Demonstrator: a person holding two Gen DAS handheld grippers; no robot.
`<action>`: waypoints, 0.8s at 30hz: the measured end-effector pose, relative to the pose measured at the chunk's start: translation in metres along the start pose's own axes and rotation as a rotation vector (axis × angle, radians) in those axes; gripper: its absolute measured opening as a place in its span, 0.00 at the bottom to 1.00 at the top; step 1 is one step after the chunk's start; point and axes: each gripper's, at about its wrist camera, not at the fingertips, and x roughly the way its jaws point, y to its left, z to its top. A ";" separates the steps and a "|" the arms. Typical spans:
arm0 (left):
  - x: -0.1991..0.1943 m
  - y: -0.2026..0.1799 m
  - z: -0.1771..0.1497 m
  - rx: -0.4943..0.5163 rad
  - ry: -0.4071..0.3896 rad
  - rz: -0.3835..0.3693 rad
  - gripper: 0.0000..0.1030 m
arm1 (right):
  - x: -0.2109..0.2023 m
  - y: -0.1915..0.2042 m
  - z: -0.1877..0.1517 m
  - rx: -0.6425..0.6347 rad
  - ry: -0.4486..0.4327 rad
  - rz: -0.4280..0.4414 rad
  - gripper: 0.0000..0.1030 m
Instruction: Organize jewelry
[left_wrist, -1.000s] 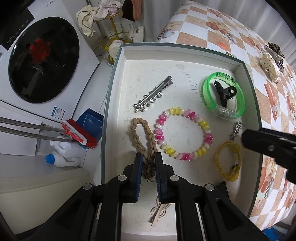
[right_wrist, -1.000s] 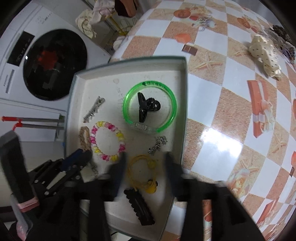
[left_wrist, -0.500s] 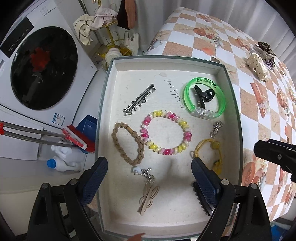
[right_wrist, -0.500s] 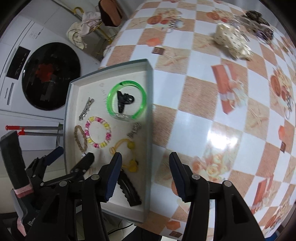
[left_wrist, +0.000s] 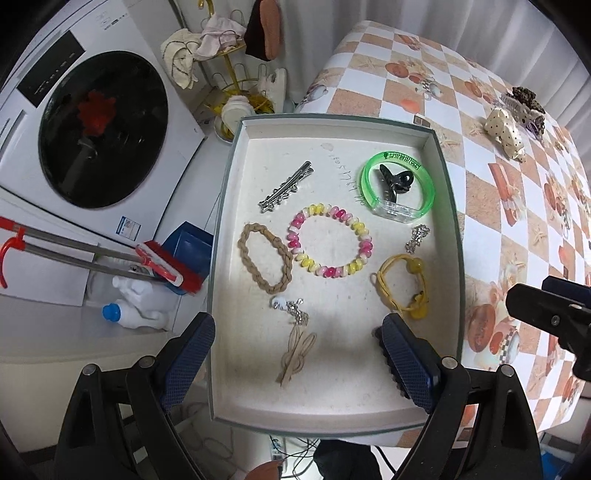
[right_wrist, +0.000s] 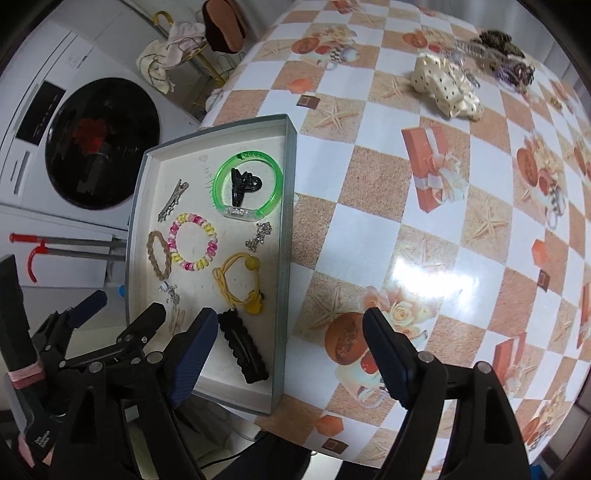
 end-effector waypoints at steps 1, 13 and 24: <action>-0.002 0.000 -0.001 -0.002 -0.001 -0.004 0.93 | -0.002 0.002 0.000 -0.011 -0.002 -0.008 0.82; -0.033 0.003 -0.009 -0.018 -0.024 -0.018 0.93 | -0.028 0.020 0.001 -0.122 -0.044 -0.078 0.85; -0.066 0.002 -0.011 -0.006 -0.036 -0.044 0.93 | -0.061 0.039 0.002 -0.211 -0.072 -0.131 0.85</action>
